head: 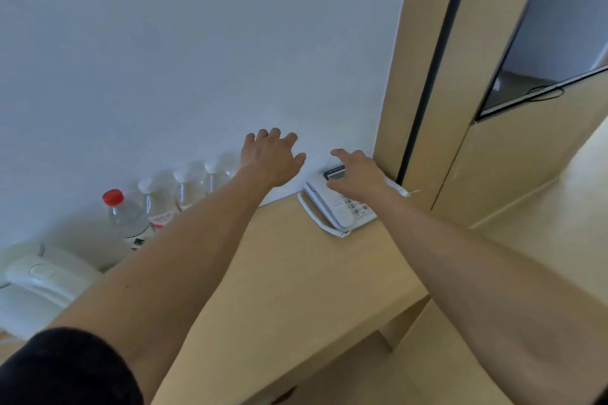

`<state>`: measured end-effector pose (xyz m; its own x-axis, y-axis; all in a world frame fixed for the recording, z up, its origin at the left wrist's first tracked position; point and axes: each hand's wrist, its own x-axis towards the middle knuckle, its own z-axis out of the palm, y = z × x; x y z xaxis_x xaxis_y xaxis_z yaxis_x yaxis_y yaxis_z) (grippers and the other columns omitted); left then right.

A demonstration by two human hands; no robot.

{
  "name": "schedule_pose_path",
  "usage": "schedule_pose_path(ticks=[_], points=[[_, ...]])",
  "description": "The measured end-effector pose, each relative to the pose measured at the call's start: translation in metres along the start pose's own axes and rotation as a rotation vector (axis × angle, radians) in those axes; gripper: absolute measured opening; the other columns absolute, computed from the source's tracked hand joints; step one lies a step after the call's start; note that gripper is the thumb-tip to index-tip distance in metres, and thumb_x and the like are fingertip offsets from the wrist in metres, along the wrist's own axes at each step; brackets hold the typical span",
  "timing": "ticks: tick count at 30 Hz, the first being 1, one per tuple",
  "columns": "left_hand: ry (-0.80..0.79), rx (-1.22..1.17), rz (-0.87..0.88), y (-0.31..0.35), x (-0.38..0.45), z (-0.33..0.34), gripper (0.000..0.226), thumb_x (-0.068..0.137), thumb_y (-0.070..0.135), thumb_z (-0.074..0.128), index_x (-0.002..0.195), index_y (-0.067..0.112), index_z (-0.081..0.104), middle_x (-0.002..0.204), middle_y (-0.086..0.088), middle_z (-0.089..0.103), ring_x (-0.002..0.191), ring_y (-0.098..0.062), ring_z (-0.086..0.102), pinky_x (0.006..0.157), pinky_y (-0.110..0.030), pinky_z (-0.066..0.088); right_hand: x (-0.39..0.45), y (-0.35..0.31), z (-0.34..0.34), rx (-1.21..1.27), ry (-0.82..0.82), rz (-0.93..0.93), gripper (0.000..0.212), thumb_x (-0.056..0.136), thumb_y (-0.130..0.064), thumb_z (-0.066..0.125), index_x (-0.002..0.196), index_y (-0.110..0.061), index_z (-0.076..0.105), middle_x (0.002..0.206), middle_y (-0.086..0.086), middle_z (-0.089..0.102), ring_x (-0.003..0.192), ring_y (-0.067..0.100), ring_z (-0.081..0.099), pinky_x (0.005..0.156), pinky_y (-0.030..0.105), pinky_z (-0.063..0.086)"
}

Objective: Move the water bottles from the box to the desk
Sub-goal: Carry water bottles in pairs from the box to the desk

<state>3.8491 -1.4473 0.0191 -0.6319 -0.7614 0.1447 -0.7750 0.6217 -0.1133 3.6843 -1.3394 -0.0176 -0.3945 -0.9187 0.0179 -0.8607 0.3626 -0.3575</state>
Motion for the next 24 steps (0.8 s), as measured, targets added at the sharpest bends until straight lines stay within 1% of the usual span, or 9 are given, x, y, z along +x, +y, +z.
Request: schedule_pose_path(ticks=[3,6,7,9,11,14,17,21,24], points=[[-0.053,-0.034,0.092,0.068,0.003,0.003,0.055,0.101,0.056,0.031,0.146,0.027,0.043,0.142,-0.007,0.052,0.129,-0.031,0.047,0.106,-0.047,0.034,-0.033,0.064,-0.014,0.006,0.006,0.128,0.070,0.089,-0.046,0.063,0.150,-0.033,0.032,0.142,0.011,0.044,0.126,0.033,0.047,0.095,0.044,0.049],[-0.106,-0.095,0.195,0.140,-0.002,0.009,0.053,0.100,0.052,0.033,0.145,0.026,0.044,0.142,-0.007,0.053,0.129,-0.031,0.047,0.105,-0.047,0.034,-0.076,0.129,-0.029,0.018,0.000,0.287,0.072,0.087,-0.052,0.062,0.150,-0.034,0.035,0.150,0.007,0.043,0.133,0.032,0.044,0.102,0.044,0.045],[-0.124,-0.115,0.229,0.164,-0.006,0.010,0.052,0.100,0.052,0.034,0.144,0.026,0.045,0.140,-0.007,0.055,0.127,-0.031,0.048,0.104,-0.047,0.035,-0.092,0.149,-0.033,0.004,-0.012,0.336,0.071,0.086,-0.053,0.061,0.149,-0.035,0.036,0.149,0.006,0.045,0.133,0.032,0.044,0.103,0.044,0.045],[-0.142,-0.154,0.292,0.212,-0.013,0.012,0.050,0.099,0.051,0.038,0.140,0.025,0.047,0.135,-0.008,0.058,0.123,-0.032,0.050,0.102,-0.048,0.036,-0.127,0.188,-0.041,-0.017,-0.022,0.424,0.068,0.083,-0.053,0.059,0.146,-0.036,0.040,0.142,0.008,0.051,0.128,0.034,0.049,0.100,0.042,0.047],[-0.161,-0.195,0.353,0.261,-0.021,0.012,0.051,0.098,0.051,0.039,0.141,0.023,0.047,0.134,-0.010,0.059,0.124,-0.034,0.051,0.102,-0.051,0.037,-0.165,0.225,-0.047,-0.018,-0.001,0.512,0.068,0.084,-0.051,0.060,0.146,-0.034,0.040,0.139,0.011,0.052,0.127,0.035,0.050,0.100,0.042,0.046],[-0.202,-0.235,0.462,0.336,-0.037,0.011,0.057,0.098,0.052,0.041,0.149,0.027,0.039,0.142,-0.011,0.055,0.130,-0.034,0.049,0.104,-0.051,0.036,-0.229,0.273,-0.057,-0.014,0.048,0.643,0.069,0.085,-0.054,0.061,0.147,-0.032,0.040,0.141,0.011,0.051,0.130,0.035,0.048,0.104,0.044,0.045],[-0.250,-0.252,0.578,0.409,-0.057,0.010,0.063,0.099,0.055,0.042,0.155,0.029,0.031,0.154,-0.010,0.044,0.140,-0.032,0.041,0.112,-0.048,0.031,-0.293,0.315,-0.069,-0.029,0.078,0.776,0.071,0.086,-0.059,0.060,0.148,-0.034,0.039,0.144,0.008,0.050,0.132,0.032,0.047,0.103,0.044,0.043],[-0.258,-0.206,0.772,0.500,-0.090,0.006,0.068,0.097,0.059,0.046,0.155,0.029,0.030,0.159,-0.007,0.038,0.144,-0.029,0.037,0.116,-0.049,0.026,-0.372,0.360,-0.083,-0.028,0.101,0.971,0.072,0.086,-0.062,0.059,0.149,-0.036,0.035,0.148,0.004,0.046,0.135,0.030,0.043,0.106,0.045,0.043],[-0.274,-0.181,0.880,0.559,-0.112,0.006,0.069,0.093,0.061,0.048,0.153,0.032,0.033,0.157,-0.005,0.040,0.143,-0.029,0.037,0.117,-0.049,0.024,-0.418,0.386,-0.090,0.005,0.104,1.100,0.073,0.086,-0.061,0.060,0.150,-0.037,0.034,0.150,0.002,0.044,0.137,0.028,0.041,0.107,0.045,0.041]])
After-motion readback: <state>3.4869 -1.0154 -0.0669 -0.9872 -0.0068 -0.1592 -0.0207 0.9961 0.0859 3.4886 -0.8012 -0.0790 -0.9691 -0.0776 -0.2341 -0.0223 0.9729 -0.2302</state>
